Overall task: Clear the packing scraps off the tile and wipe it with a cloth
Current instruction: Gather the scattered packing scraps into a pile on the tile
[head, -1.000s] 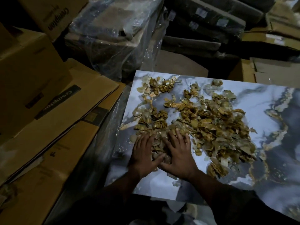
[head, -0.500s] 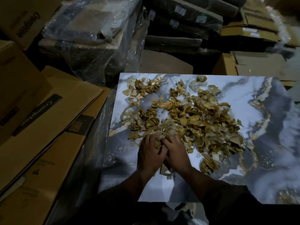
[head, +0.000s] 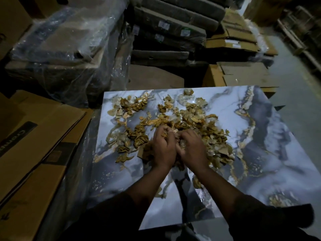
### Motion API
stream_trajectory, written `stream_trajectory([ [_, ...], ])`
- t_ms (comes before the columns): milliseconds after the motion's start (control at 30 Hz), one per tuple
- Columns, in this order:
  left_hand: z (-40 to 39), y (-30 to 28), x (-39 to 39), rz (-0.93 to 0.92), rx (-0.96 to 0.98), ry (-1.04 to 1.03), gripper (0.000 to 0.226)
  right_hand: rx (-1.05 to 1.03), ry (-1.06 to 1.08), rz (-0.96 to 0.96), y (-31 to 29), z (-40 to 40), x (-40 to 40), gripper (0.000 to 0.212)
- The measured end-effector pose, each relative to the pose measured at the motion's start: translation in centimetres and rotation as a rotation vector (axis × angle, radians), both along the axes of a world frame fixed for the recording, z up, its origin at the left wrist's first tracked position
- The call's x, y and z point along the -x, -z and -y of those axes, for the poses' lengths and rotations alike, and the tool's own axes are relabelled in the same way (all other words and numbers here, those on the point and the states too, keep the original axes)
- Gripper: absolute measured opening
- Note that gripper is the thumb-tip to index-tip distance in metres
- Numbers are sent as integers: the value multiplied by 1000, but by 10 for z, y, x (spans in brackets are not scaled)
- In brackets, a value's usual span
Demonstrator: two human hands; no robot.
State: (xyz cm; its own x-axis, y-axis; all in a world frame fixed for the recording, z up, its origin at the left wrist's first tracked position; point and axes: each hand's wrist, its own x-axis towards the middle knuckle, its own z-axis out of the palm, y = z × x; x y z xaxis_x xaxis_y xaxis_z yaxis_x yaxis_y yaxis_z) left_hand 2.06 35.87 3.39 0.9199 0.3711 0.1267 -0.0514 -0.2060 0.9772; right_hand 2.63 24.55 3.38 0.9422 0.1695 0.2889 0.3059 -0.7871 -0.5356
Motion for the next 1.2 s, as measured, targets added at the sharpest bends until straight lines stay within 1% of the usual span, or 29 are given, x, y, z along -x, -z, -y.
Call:
stream_trajectory([
  [200, 46, -17, -38, -1, 91, 109, 17, 45, 49, 88, -21, 50, -38, 27],
  [267, 61, -18, -51, -29, 110, 137, 16, 58, 73, 96, -23, 66, -51, 30],
  [367, 80, -8, -71, -57, 81, 150, 16, 66, 62, 71, -16, 87, -70, 32],
  [433, 87, 4, -80, -92, 43, 171, 22, 66, 43, 40, -4, 98, -79, 28],
  [500, 90, 22, -83, -127, -90, 193, 30, 94, 5, 19, 12, 106, -83, 29],
  [567, 88, 42, -79, -142, -305, 224, 31, 148, -17, -29, 30, 112, -79, 37],
  [633, 85, 56, -71, -132, -459, 243, 31, 193, -26, -86, 44, 112, -71, 43],
  [767, 86, 68, -59, -118, -574, 224, 38, 235, -58, -106, 56, 109, -64, 45],
  [900, 87, 71, -54, -157, -689, 259, 40, 295, -112, -124, 58, 114, -65, 54],
  [1000, 85, 67, -56, -186, -682, 295, 44, 264, -130, -151, 55, 116, -68, 65],
  [1133, 77, 53, -56, -180, -494, 258, 43, 218, -121, -197, 43, 116, -70, 85],
  [1200, 71, 47, -52, -176, -440, 195, 44, 195, -115, -174, 36, 117, -67, 88],
])
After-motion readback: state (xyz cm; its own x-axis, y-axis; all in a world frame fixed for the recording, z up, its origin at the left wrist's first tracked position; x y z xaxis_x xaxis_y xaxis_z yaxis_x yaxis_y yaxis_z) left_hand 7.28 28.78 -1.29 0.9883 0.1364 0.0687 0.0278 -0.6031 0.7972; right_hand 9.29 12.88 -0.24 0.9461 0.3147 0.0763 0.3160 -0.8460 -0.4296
